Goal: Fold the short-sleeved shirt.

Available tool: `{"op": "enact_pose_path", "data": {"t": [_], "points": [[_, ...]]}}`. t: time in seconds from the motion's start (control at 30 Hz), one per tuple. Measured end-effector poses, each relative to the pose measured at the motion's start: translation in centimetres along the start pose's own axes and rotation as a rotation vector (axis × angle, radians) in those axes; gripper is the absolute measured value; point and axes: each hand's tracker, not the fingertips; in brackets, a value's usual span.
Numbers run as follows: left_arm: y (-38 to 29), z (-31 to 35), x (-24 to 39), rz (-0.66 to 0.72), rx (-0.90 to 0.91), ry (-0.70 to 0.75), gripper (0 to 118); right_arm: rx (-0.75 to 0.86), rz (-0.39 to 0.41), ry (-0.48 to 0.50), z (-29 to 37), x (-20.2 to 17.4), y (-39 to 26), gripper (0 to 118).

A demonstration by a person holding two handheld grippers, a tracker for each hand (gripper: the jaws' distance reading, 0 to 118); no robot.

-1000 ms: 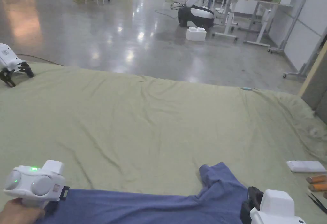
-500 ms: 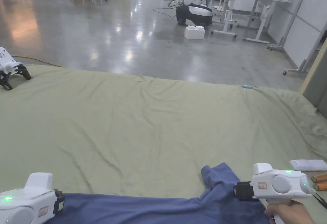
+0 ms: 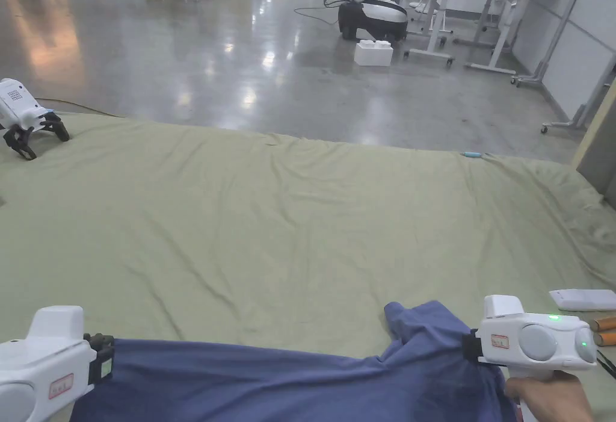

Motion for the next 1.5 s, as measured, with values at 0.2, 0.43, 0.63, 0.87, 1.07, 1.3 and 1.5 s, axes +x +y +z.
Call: {"op": "enact_pose_path", "data": {"t": [0.2,0.43,0.63,0.87,1.07,1.3,1.5], "points": [[-0.3,4.7,-0.9,-0.017,0.065,-0.035,2,0.129,0.011,0.004,9.9,0.1,-2.6,0],[-3.3,11.0,-2.6,-0.024,0.123,-0.079,2,0.204,0.054,-0.004,19.4,0.0,-8.5,0],[-8.6,13.2,-3.1,-0.012,0.069,-0.087,2,0.087,0.06,-0.034,21.6,-0.3,-15.4,0],[-13.4,12.2,-2.7,-0.052,-0.179,-0.033,2,-0.105,0.04,-0.059,18.6,-0.3,-22.3,0],[-14.9,9.3,-1.0,-0.102,-0.322,0.048,9,-0.151,0.023,-0.075,15.9,-0.6,-23.7,1],[-12.0,13.0,1.6,-0.083,-0.112,0.074,70,0.06,0.074,-0.192,20.5,-3.0,-20.5,82],[-7.7,13.5,4.5,-0.089,0.153,0.03,70,0.461,0.041,-0.15,23.5,-7.1,-15.3,82]]}}
